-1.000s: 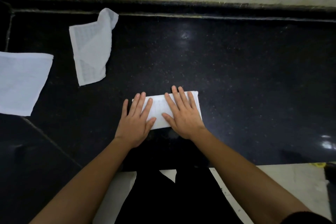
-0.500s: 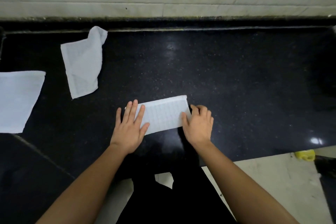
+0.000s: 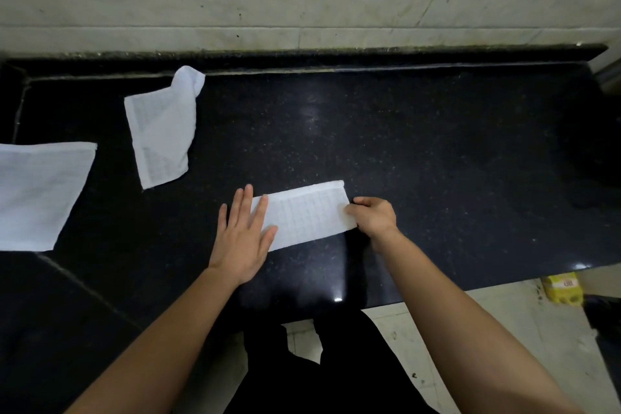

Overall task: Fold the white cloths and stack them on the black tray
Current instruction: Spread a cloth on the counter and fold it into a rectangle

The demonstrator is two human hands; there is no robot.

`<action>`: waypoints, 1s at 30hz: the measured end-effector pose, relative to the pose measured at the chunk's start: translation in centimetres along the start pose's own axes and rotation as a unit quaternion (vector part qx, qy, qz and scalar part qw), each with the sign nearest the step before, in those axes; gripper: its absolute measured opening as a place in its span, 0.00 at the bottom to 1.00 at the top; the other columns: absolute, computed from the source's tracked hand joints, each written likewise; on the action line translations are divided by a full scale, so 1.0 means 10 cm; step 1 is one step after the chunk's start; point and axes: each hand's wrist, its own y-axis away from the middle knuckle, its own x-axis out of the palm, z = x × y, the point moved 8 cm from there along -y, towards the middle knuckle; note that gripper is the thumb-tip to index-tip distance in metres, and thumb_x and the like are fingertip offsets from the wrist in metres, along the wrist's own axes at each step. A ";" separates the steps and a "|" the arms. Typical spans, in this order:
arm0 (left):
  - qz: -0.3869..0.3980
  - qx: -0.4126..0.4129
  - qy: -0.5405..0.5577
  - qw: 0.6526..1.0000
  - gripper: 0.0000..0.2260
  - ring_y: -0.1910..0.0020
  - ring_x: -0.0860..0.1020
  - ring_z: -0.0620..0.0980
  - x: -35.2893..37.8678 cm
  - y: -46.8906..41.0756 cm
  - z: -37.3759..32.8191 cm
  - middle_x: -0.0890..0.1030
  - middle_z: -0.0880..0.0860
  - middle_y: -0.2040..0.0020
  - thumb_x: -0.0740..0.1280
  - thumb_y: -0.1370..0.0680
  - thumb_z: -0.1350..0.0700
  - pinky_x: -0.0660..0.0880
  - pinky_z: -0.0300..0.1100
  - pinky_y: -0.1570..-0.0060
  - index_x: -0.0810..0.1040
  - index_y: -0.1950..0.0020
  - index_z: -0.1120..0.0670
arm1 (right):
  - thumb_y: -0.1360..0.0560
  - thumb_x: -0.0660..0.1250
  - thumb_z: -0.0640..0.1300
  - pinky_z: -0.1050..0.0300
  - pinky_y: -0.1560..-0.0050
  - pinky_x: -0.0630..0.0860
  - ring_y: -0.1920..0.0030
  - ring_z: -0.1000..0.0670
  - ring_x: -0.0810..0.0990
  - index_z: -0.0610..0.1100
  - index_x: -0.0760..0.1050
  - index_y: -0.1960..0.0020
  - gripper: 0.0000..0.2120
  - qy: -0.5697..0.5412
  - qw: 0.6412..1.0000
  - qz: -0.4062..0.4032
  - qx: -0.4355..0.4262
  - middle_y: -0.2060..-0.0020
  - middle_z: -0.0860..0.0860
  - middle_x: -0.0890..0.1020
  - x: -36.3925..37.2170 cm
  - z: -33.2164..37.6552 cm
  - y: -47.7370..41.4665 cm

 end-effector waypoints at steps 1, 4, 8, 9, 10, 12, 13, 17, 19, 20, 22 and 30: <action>-0.034 -0.020 0.051 0.998 0.30 0.20 0.44 0.57 -0.08 0.04 0.00 0.44 0.59 0.19 0.45 0.17 0.40 0.49 0.57 0.24 0.50 0.19 0.53 | 0.28 0.73 0.43 0.53 0.49 0.81 0.50 0.50 0.81 0.45 0.81 0.43 0.14 -0.032 0.999 0.014 0.016 0.52 0.52 0.82 0.02 -0.02 0.00; -0.110 -0.164 0.253 0.947 0.26 0.22 0.54 0.58 -0.24 0.19 0.13 0.53 0.60 0.20 0.54 0.16 0.44 0.56 0.55 0.26 0.60 0.22 0.56 | 0.27 0.72 0.39 0.58 0.62 0.79 0.55 0.50 0.82 0.42 0.81 0.48 0.08 -0.103 0.991 0.066 0.051 0.53 0.47 0.83 0.08 0.02 0.04; -0.060 -0.339 0.541 0.767 0.25 0.34 0.71 0.52 -0.10 0.25 0.33 0.70 0.53 0.30 0.53 0.18 0.41 0.66 0.51 0.30 0.70 0.29 0.57 | 0.26 0.70 0.37 0.57 0.61 0.78 0.56 0.50 0.82 0.42 0.83 0.47 0.09 -0.116 0.986 0.111 0.047 0.53 0.47 0.85 0.17 0.11 0.11; -0.048 -0.357 0.595 0.719 0.24 0.36 0.73 0.50 -0.09 0.26 0.34 0.72 0.52 0.32 0.54 0.17 0.42 0.68 0.51 0.31 0.69 0.27 0.55 | 0.26 0.69 0.37 0.56 0.58 0.80 0.54 0.49 0.83 0.43 0.83 0.47 0.09 -0.116 0.986 0.112 0.033 0.52 0.47 0.85 0.21 0.14 0.12; -0.039 -0.365 0.637 0.678 0.23 0.38 0.75 0.49 -0.09 0.27 0.35 0.74 0.52 0.33 0.54 0.16 0.42 0.70 0.52 0.33 0.69 0.27 0.54 | 0.25 0.69 0.37 0.54 0.55 0.81 0.52 0.48 0.84 0.44 0.83 0.47 0.08 -0.116 0.987 0.109 0.012 0.51 0.47 0.86 0.25 0.18 0.14; -0.019 -0.363 0.680 0.637 0.24 0.40 0.77 0.49 -0.10 0.26 0.36 0.77 0.54 0.35 0.53 0.16 0.41 0.73 0.52 0.36 0.68 0.26 0.55 | 0.26 0.70 0.38 0.51 0.49 0.83 0.50 0.47 0.85 0.46 0.83 0.50 0.07 -0.099 0.989 0.102 -0.043 0.52 0.48 0.86 0.37 0.31 0.20; -0.010 -0.359 0.690 0.628 0.25 0.40 0.77 0.49 -0.09 0.25 0.38 0.78 0.54 0.35 0.52 0.16 0.41 0.74 0.52 0.37 0.68 0.26 0.55 | 0.26 0.70 0.38 0.50 0.49 0.83 0.50 0.47 0.85 0.47 0.83 0.51 0.07 -0.079 0.989 0.103 -0.073 0.53 0.49 0.86 0.45 0.37 0.26; 0.018 -0.350 0.725 0.593 0.28 0.38 0.77 0.52 -0.07 0.26 0.44 0.77 0.57 0.35 0.51 0.16 0.39 0.75 0.51 0.40 0.66 0.25 0.57 | 0.26 0.72 0.42 0.63 0.58 0.78 0.59 0.55 0.80 0.50 0.81 0.50 0.06 0.031 0.977 0.113 -0.179 0.61 0.56 0.81 0.88 0.60 0.53; 0.030 -0.343 0.740 0.578 0.29 0.39 0.77 0.52 -0.07 0.26 0.45 0.77 0.57 0.35 0.51 0.17 0.38 0.75 0.52 0.39 0.66 0.25 0.57 | 0.25 0.71 0.43 0.64 0.54 0.77 0.58 0.56 0.79 0.50 0.81 0.46 0.08 0.100 0.963 0.121 -0.217 0.62 0.58 0.79 1.12 0.65 0.66; 0.033 -0.341 0.742 0.576 0.29 0.39 0.77 0.52 -0.07 0.25 0.46 0.78 0.58 0.35 0.51 0.17 0.38 0.75 0.53 0.39 0.66 0.25 0.57 | 0.25 0.71 0.44 0.63 0.51 0.77 0.56 0.55 0.79 0.49 0.81 0.44 0.10 0.124 0.958 0.130 -0.223 0.61 0.58 0.79 1.24 0.64 0.71; 0.037 -0.338 0.742 0.578 0.29 0.38 0.77 0.53 -0.07 0.25 0.48 0.77 0.58 0.35 0.51 0.17 0.38 0.74 0.55 0.37 0.66 0.25 0.57 | 0.24 0.70 0.45 0.62 0.45 0.77 0.52 0.55 0.80 0.48 0.80 0.41 0.12 0.159 0.951 0.139 -0.223 0.58 0.58 0.79 1.43 0.62 0.78; 0.037 -0.334 0.745 0.576 0.29 0.37 0.77 0.53 0.00 0.28 0.51 0.77 0.58 0.35 0.51 0.17 0.38 0.73 0.55 0.35 0.66 0.25 0.57 | 0.24 0.71 0.50 0.63 0.41 0.74 0.46 0.55 0.80 0.47 0.78 0.36 0.18 0.186 0.939 0.191 -0.218 0.52 0.56 0.81 1.72 0.41 0.88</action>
